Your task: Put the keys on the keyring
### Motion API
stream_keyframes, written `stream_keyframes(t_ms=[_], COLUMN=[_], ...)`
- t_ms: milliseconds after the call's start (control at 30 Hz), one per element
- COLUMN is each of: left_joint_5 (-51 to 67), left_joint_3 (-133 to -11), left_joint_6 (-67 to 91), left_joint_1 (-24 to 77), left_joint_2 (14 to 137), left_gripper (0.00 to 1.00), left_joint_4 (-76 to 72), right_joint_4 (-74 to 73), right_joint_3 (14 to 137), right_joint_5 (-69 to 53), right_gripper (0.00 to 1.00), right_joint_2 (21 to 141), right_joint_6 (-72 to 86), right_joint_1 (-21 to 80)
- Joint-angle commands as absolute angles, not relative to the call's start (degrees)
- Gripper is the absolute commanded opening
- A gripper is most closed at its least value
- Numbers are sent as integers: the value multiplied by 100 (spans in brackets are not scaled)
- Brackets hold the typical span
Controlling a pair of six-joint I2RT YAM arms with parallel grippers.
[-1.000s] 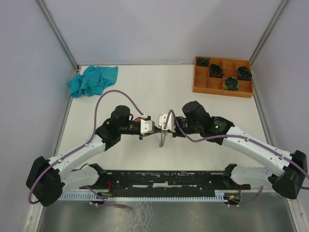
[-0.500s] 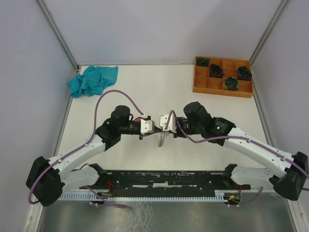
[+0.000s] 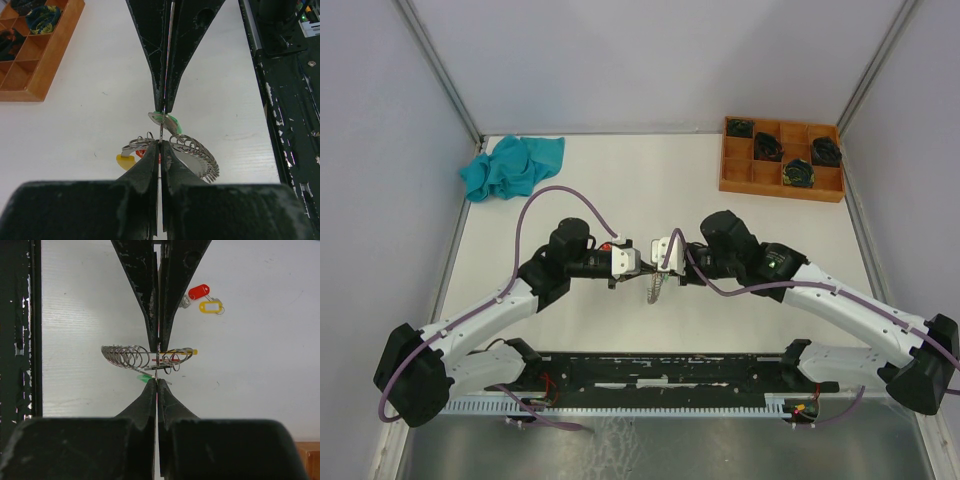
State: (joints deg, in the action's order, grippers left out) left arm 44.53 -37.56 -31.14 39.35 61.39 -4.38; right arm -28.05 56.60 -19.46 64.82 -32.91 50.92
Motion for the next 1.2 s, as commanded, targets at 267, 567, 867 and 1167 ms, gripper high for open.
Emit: stream_keyframes(t_ms=[267,567,867,1167], left_joint_5=[4616,4645,4701,4711], left_joint_3=[-4034,-4043,-4061,-4069], left_joint_6=[-2931,-2918,-2880,-2862], left_joint_1=[3958,3955,3955,3951], left_joint_2=[6127,6147,6166,6171], left_gripper=[3,3,3,3], left_joint_4=[-668,-664,-668,-668], right_joint_4=[-2619,-2602,-2525,-2468], right_joint_3=[5737,5744,5766,5766], right_joint_5=[-2005,-1986,-2046,-1983], right_gripper=[1,1,1,1], right_joint_2=[6525,6537,6579,6548], right_joint_6=[-3384,-3387,-3388,-3377], right_joint_1=[5131,5133,5159,5182])
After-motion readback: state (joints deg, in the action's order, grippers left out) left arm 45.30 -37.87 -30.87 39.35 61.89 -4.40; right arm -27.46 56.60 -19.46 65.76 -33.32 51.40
